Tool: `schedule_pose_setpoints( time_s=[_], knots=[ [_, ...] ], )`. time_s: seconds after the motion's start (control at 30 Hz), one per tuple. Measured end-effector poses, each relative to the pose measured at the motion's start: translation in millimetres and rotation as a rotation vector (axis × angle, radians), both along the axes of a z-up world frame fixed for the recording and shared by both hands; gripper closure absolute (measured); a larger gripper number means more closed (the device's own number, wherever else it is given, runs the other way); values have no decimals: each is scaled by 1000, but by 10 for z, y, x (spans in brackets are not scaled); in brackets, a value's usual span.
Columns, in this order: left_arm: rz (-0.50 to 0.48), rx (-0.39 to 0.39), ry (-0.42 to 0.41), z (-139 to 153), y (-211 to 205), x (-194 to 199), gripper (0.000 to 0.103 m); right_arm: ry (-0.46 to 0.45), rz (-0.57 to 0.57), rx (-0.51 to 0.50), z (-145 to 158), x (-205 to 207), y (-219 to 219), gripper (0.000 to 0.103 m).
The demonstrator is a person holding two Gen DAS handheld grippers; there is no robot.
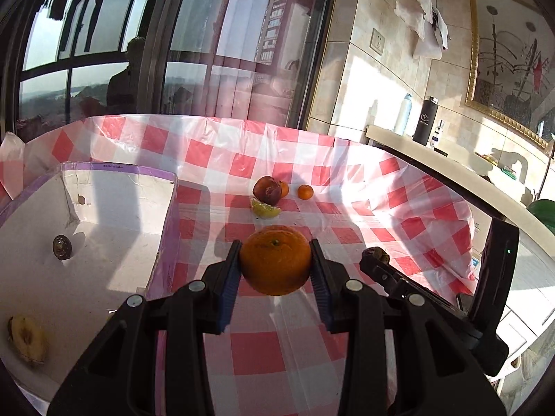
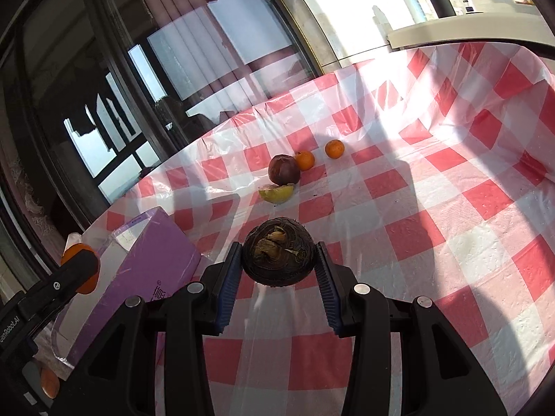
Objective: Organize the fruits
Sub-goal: 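Carry the orange and dark fruit toward the white box with both tools, then open the right tool to drop the dark fruit while the left tool drops the orange into the box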
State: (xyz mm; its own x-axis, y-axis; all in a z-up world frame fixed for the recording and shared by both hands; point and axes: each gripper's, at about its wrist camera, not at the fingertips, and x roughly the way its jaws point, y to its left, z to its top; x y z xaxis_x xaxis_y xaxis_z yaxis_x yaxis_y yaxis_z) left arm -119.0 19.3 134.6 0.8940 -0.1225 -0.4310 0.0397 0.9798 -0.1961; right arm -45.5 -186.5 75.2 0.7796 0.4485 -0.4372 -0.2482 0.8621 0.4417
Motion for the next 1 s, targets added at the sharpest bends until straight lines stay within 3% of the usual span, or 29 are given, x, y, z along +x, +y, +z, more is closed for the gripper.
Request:
schedule_pose_setpoints(
  time_s=[0.2,0.47,0.6,0.83,1.0],
  knots=[
    [146,52,-29,162,503,-132,65,-68,120,-56,213,-173,536,61],
    [317,25,69,10,1341,-162,65,-117,273,-128,335,-319,1236,61],
    [393,50,146,-76,1632,-154,65,-121,339,-168,358,-331,1554,61],
    [397,26,309,-288,1942,-122,64,-122,458,-323,433,-284,2255,61],
    [386,5,365,-421,2073,-132,64,-80,497,-460,370,-165,2630,61]
  ],
)
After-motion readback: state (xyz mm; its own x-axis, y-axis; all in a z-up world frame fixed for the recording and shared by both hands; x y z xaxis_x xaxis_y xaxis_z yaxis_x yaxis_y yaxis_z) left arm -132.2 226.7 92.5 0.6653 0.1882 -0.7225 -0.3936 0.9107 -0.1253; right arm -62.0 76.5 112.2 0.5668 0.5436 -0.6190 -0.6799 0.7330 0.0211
